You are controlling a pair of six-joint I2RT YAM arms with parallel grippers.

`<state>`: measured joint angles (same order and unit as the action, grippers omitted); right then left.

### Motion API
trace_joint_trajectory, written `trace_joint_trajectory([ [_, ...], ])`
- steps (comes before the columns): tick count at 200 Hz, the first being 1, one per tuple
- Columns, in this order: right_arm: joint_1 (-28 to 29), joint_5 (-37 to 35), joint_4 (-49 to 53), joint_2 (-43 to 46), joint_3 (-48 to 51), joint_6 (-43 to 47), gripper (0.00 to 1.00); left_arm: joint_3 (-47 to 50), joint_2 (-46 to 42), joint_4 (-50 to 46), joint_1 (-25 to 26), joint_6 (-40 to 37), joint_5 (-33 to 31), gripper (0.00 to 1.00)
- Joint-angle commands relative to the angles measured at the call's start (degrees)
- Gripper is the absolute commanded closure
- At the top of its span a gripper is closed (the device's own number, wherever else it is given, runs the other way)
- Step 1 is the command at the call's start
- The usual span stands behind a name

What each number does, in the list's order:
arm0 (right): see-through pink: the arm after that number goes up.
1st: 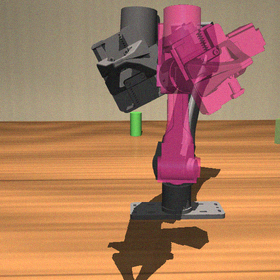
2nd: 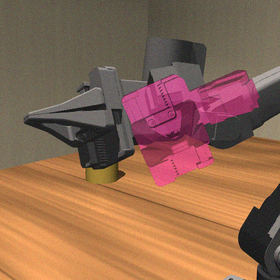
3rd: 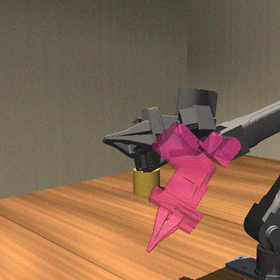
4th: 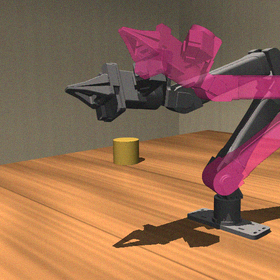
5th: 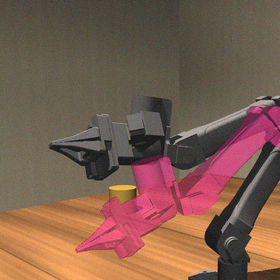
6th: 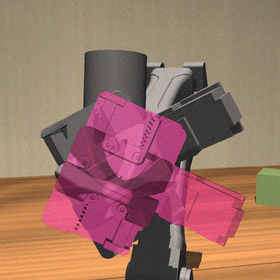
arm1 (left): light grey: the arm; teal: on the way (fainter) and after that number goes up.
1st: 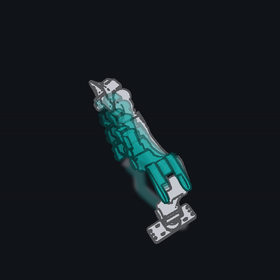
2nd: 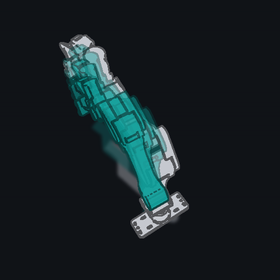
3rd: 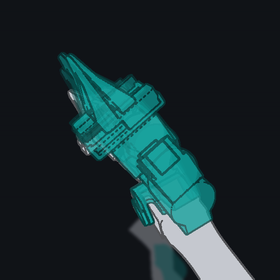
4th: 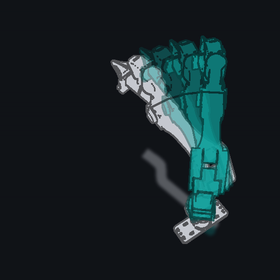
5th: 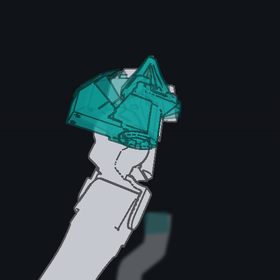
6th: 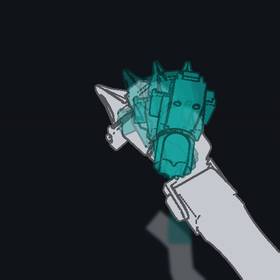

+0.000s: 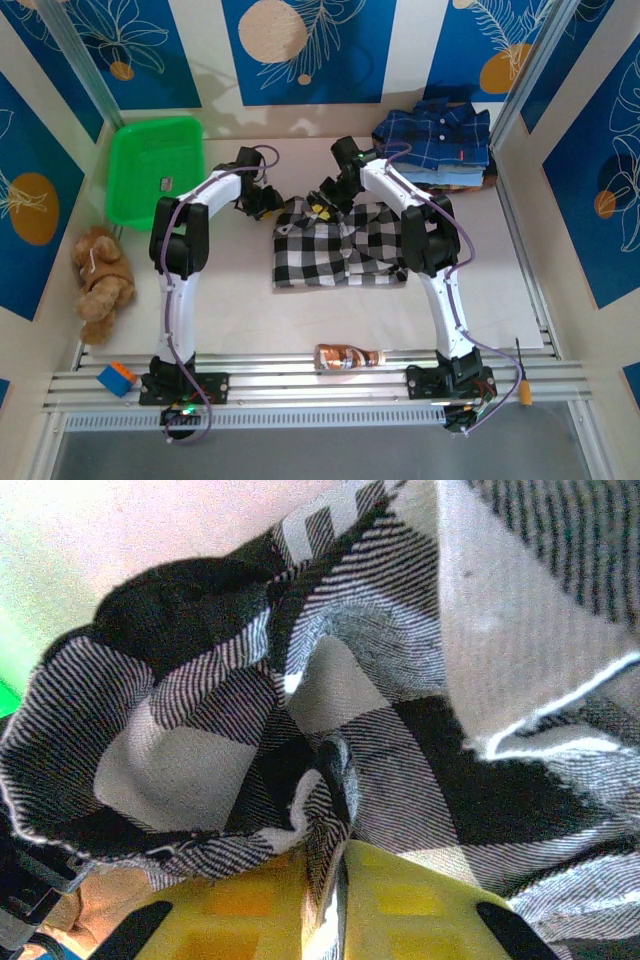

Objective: Fold and stack the long sleeve shirts

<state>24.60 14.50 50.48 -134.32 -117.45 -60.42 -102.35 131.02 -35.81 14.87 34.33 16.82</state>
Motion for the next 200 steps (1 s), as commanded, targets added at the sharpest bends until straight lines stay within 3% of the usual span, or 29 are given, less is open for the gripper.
trace_joint_trajectory([
  [1, -0.31, -0.38, 0.97, 1.68, -1.07, 0.05, 0.88, 1.92, 3.72, -6.96, -0.11, -0.47, -3.14, 0.6],
  [27, -0.21, -0.45, 1.8, 0.72, -2.22, 0.04, 0.96, 2.24, 3.71, -6.99, -0.11, -0.47, -3.26, 0.61],
  [99, -0.43, -5.53, 12.55, 3.75, -4.28, 3.92, 0.99, 2.86, 3.85, -7.34, -0.15, -0.05, -4.58, 0.62],
  [119, -0.31, -7.8, 15.79, 4.08, -4.23, 4.48, 0.93, 2.68, 4.04, -7.69, -0.2, -0.05, -5.04, 0.63],
  [175, 1.39, -11.49, 18.73, 6.51, -1.53, 0.35, 0.92, 3.28, 3.71, -7.62, -0.24, 0.06, -5.57, 0.64],
  [200, 1.45, -11.22, 14.59, 10.74, 6.53, -4.69, 0.73, 3.81, 3.29, -7.1, -0.19, 0.14, -5.22, 0.64],
])
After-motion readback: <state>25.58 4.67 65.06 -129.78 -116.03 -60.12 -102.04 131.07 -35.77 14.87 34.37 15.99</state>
